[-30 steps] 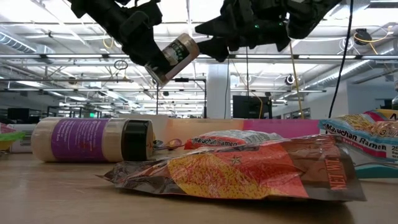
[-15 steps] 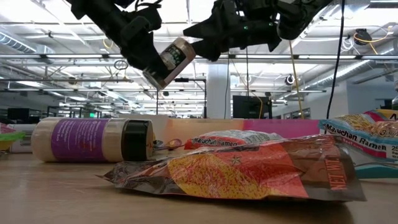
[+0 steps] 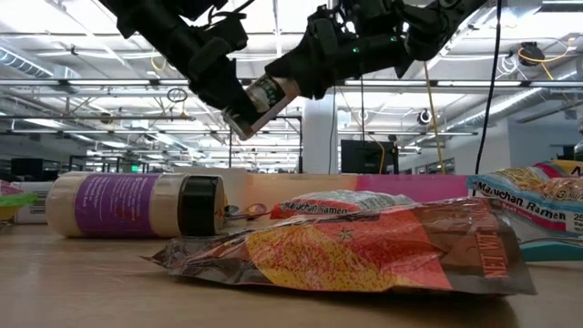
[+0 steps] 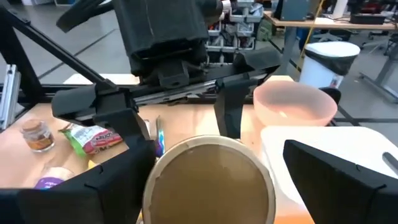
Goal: Pick & Place Food Item
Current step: Put the golden seasoning bottle into the red bin
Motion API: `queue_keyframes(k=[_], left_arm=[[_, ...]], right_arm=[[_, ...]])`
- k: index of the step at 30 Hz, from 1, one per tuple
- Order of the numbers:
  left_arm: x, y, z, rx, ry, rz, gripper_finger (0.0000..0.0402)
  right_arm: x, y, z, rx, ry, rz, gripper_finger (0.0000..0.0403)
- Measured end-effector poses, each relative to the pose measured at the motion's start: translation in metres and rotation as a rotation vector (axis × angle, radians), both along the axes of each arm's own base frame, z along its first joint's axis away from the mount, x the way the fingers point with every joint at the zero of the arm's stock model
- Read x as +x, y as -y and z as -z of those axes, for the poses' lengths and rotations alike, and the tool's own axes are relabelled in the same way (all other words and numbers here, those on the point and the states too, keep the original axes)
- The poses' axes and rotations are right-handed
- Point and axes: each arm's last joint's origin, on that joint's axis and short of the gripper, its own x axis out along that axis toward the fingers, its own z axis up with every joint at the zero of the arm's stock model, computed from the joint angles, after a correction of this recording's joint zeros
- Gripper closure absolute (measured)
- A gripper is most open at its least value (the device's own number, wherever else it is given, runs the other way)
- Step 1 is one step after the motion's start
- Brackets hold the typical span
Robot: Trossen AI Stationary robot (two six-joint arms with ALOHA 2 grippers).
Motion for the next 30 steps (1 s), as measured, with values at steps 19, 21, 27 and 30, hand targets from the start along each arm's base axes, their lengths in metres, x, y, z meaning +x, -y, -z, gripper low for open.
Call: queue_keyframes(k=[19,21,27,30], left_arm=[[-0.001,-0.001,0.000,0.033,-0.006,-0.025,0.0121],[-0.001,-0.002,0.000,0.040,-0.007,-0.035,0.0121],[-0.001,-0.002,-0.001,0.052,-0.006,-0.042,0.0121],[-0.001,-0.002,-0.001,0.053,-0.006,-0.044,0.0121]], right_arm=[[-0.005,0.005,0.011,0.032,-0.119,0.004,0.0057],[-0.006,0.006,0.013,0.033,-0.135,0.006,0.0057],[-0.007,0.008,0.015,0.042,-0.160,0.011,0.0067],[-0.008,0.008,0.016,0.035,-0.166,0.007,0.0088]])
